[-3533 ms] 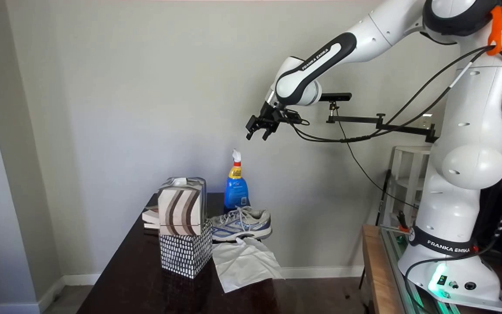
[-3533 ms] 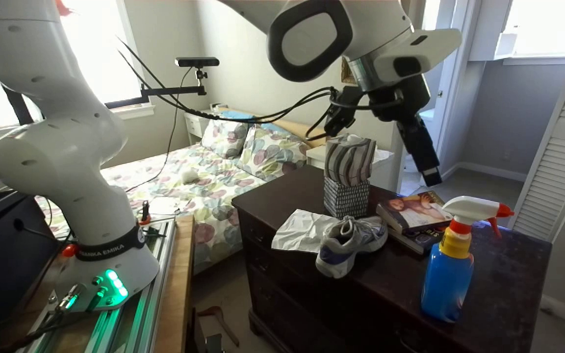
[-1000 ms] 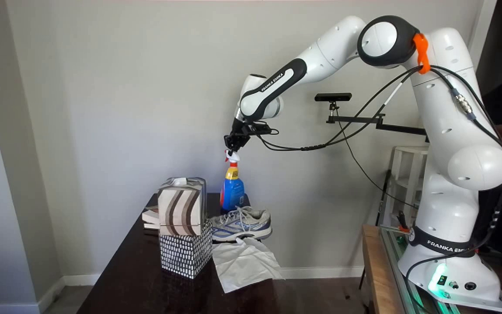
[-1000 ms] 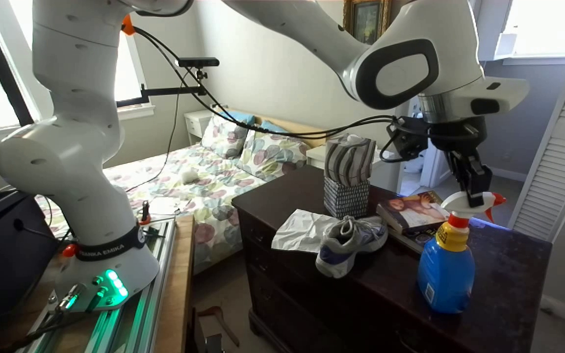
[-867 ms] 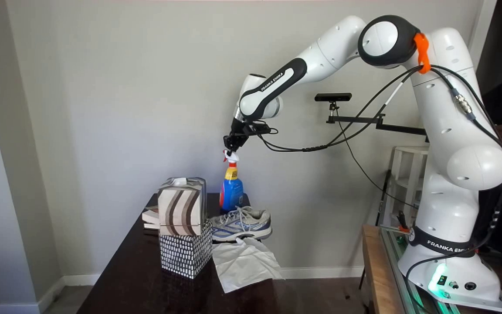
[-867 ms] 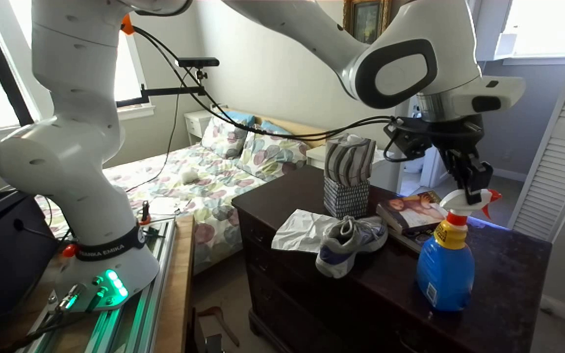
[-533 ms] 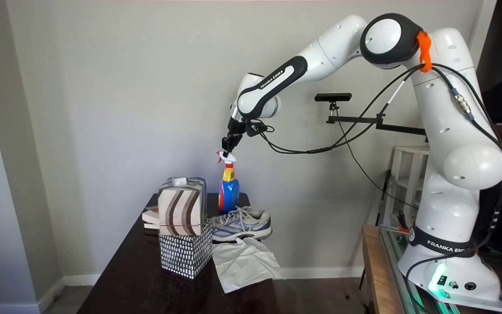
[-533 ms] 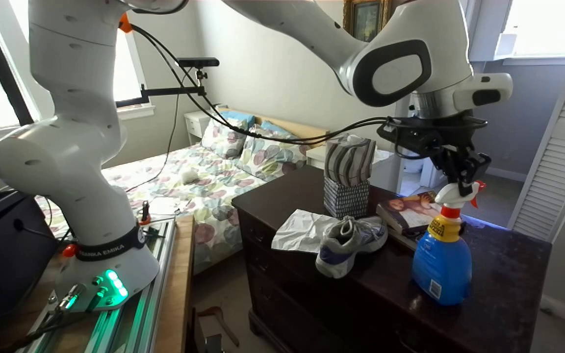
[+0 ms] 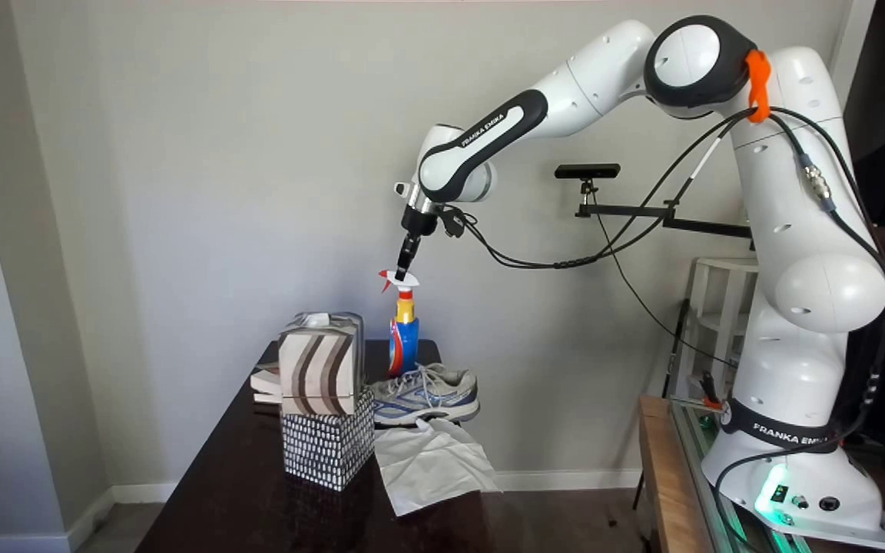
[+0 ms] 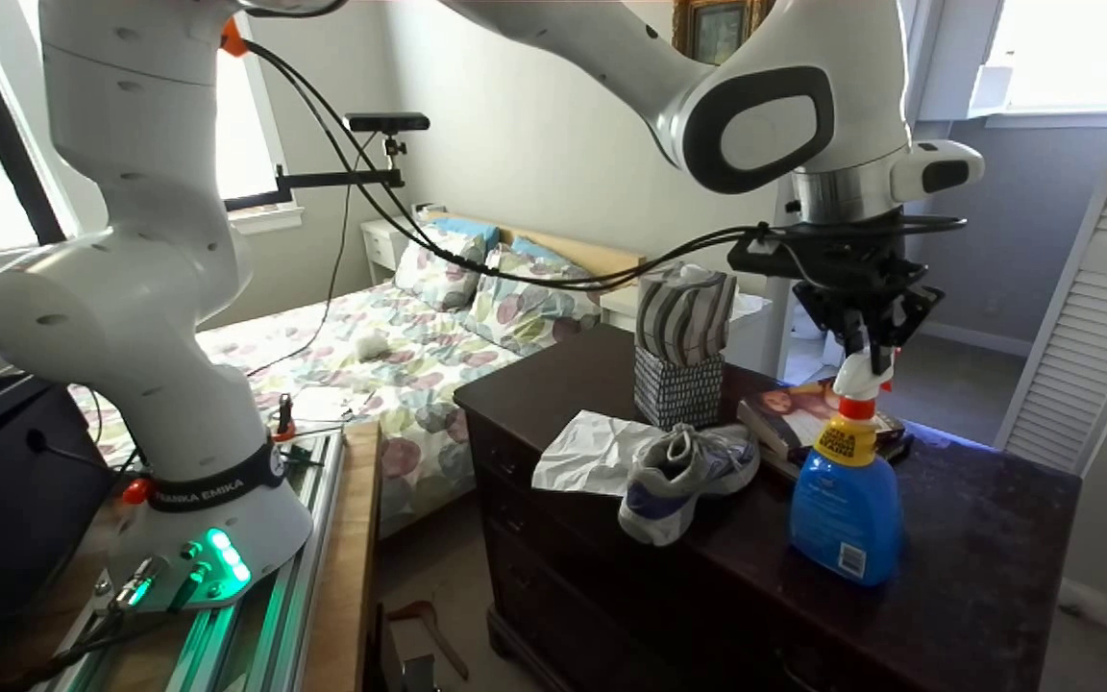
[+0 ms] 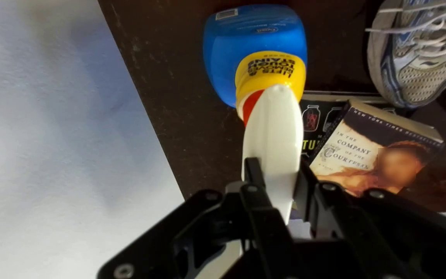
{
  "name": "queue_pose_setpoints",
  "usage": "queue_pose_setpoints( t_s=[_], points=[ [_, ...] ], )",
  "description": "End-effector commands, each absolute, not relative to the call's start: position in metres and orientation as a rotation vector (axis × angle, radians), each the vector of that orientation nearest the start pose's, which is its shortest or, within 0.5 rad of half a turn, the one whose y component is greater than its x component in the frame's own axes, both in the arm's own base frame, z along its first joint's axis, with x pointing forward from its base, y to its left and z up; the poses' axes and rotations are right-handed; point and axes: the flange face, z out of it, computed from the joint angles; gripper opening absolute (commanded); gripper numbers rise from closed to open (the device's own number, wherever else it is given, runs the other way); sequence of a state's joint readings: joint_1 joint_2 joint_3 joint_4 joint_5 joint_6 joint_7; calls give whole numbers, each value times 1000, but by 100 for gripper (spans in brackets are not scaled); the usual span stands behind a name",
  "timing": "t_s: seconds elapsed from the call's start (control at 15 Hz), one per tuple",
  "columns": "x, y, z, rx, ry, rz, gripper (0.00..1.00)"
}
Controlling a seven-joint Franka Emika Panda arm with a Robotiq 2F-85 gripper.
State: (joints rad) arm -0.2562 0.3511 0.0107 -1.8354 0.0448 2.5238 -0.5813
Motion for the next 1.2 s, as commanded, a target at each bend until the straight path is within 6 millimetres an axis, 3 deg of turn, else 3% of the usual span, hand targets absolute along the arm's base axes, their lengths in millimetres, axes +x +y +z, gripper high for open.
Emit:
queue_pose_setpoints(
  t_s=[0.0,0.13,0.2,0.33,0.73,0.93,1.13],
  points=[
    [626,-168,364,-3130,-659,-418,6],
    [623,-171,365,-3130,-694,-419,6],
    [621,-173,367,-3143,-685,-441,49],
    [618,-176,368,-3151,-635,-460,55],
    [611,-179,373,-3155,-408,-512,98],
    [611,-180,381,-3181,-257,-560,100],
    [605,-181,388,-3213,19,-545,100]
  ],
)
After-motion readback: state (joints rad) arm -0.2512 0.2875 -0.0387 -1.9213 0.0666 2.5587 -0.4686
